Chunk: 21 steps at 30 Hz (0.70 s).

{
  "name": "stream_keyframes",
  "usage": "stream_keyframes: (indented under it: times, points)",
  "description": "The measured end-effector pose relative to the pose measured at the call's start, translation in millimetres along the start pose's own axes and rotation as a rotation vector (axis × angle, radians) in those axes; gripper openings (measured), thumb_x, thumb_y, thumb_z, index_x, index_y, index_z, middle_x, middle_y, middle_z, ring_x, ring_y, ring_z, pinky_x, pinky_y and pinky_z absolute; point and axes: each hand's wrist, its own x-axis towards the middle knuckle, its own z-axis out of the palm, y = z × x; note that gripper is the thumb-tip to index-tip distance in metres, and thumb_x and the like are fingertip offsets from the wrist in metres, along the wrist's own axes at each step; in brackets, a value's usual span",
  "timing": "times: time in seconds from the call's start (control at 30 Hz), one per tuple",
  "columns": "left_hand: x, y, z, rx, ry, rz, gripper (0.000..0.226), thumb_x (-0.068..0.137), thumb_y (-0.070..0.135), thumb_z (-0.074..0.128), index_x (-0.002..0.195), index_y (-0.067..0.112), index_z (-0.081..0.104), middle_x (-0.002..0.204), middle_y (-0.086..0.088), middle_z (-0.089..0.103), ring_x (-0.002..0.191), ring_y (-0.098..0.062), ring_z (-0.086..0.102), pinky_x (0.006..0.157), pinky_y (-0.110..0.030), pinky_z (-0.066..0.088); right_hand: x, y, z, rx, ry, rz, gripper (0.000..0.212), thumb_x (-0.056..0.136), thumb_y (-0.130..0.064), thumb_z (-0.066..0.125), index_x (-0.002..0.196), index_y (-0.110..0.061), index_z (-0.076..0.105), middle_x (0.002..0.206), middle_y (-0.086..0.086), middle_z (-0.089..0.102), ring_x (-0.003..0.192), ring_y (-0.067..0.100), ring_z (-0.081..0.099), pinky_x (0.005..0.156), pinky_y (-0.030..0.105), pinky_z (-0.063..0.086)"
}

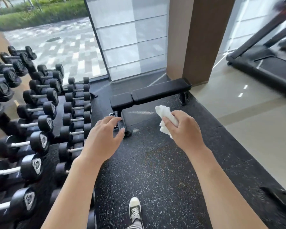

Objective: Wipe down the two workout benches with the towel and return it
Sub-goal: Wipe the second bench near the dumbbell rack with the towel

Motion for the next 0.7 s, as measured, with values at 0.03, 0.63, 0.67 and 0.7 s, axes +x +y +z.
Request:
stream_keyframes:
  times: [0.03,0.63,0.67,0.7]
  points:
    - [12,0,3,-0.004,0.001,0.011,0.048,0.103,0.043,0.054,0.147,0.025,0.053,0.149,0.006,0.053,0.136,-0.020,0.047,0.111,-0.038,0.039,9,4,1,-0.005,0.005,0.006,0.029,0.102,-0.046,0.058,0.084,-0.023,0.059,0.079,-0.009,0.059,0.068,0.011,0.055,0.057,0.026,0.035]
    - [296,-108,65,-0.109,-0.042,0.016,0.049,0.102,0.041,0.053,0.149,0.025,0.051,0.149,0.006,0.051,0.136,-0.020,0.046,0.112,-0.040,0.038,265,43,141,-0.111,-0.086,0.056,0.030,0.102,-0.047,0.060,0.085,-0.022,0.058,0.079,-0.008,0.058,0.070,0.016,0.056,0.062,0.032,0.041]
    - [312,-112,67,-0.114,-0.046,0.019,0.050,0.102,0.042,0.052,0.149,0.025,0.051,0.149,0.006,0.051,0.136,-0.020,0.045,0.113,-0.040,0.038,279,45,148,-0.119,-0.088,0.057,0.030,0.102,-0.048,0.059,0.084,-0.023,0.057,0.079,-0.009,0.057,0.070,0.015,0.055,0.062,0.032,0.040]
    - [328,-116,70,-0.120,-0.051,0.024,0.050,0.102,0.042,0.052,0.149,0.026,0.050,0.150,0.006,0.050,0.136,-0.019,0.045,0.114,-0.040,0.038,292,47,154,-0.126,-0.086,0.057,0.030,0.102,-0.048,0.059,0.084,-0.024,0.056,0.079,-0.009,0.056,0.069,0.013,0.054,0.062,0.031,0.038]
